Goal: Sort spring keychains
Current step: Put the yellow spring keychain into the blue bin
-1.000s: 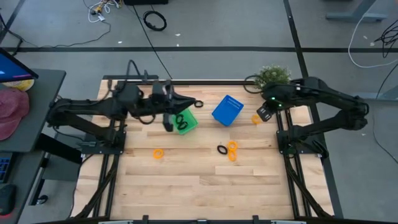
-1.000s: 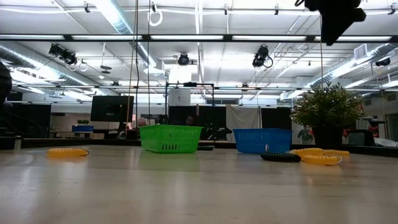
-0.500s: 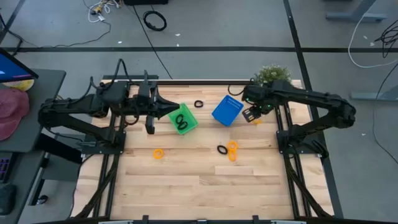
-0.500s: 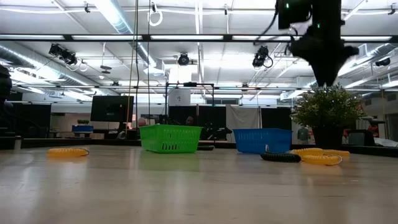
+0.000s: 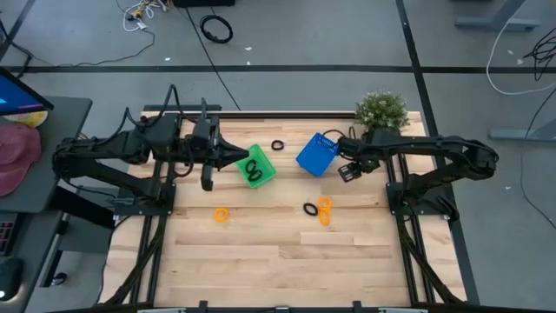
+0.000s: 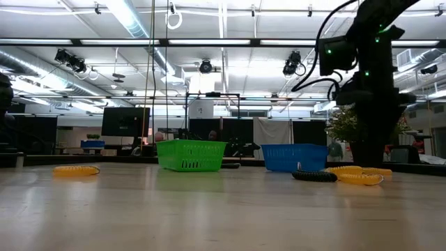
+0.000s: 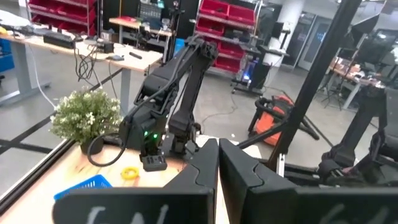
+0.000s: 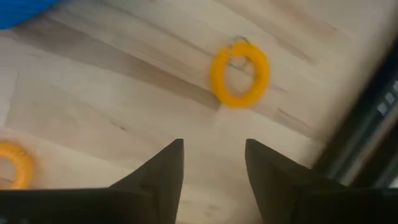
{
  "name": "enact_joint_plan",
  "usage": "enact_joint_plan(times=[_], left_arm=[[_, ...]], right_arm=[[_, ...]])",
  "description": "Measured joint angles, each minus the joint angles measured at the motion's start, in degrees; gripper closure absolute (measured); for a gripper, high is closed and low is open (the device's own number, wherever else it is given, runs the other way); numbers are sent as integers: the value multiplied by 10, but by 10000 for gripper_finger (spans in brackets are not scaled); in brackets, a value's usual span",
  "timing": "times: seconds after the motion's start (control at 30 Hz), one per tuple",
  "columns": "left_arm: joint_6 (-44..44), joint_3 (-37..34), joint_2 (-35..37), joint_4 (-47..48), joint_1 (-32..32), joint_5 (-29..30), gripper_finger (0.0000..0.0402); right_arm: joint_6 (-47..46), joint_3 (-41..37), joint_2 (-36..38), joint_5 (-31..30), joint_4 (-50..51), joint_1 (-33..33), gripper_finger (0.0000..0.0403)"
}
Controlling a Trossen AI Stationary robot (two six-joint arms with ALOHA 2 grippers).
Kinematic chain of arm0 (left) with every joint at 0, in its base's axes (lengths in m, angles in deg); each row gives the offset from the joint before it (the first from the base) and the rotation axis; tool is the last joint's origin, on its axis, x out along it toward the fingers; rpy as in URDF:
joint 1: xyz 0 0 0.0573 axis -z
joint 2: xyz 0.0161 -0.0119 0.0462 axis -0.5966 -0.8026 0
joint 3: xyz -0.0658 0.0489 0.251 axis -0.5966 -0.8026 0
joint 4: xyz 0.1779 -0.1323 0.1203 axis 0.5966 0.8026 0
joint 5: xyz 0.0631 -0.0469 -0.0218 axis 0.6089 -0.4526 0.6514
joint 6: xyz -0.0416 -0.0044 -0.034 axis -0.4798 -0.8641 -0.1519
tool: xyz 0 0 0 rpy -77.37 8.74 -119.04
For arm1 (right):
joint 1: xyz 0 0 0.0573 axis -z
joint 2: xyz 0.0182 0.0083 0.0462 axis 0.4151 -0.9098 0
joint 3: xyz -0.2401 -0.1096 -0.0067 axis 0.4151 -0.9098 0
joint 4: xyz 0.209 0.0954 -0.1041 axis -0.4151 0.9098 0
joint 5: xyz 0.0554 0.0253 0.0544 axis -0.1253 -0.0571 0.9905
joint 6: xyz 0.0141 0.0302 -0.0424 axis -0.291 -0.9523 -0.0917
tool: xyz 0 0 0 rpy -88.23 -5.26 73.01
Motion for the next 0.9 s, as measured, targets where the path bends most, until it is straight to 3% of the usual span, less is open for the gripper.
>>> enact_joint_plan(times=[0.3,0.7,0.9], left_arm=[[-8,0,-2,6,0,0,385],[-8,0,-2,-10,-1,11,385],[-7,0,-2,-11,-1,46,385]], right_arm=[[169,-48,0,16,-109,10,182],[174,-128,0,44,-200,98,186],[200,-155,0,47,-238,125,186]])
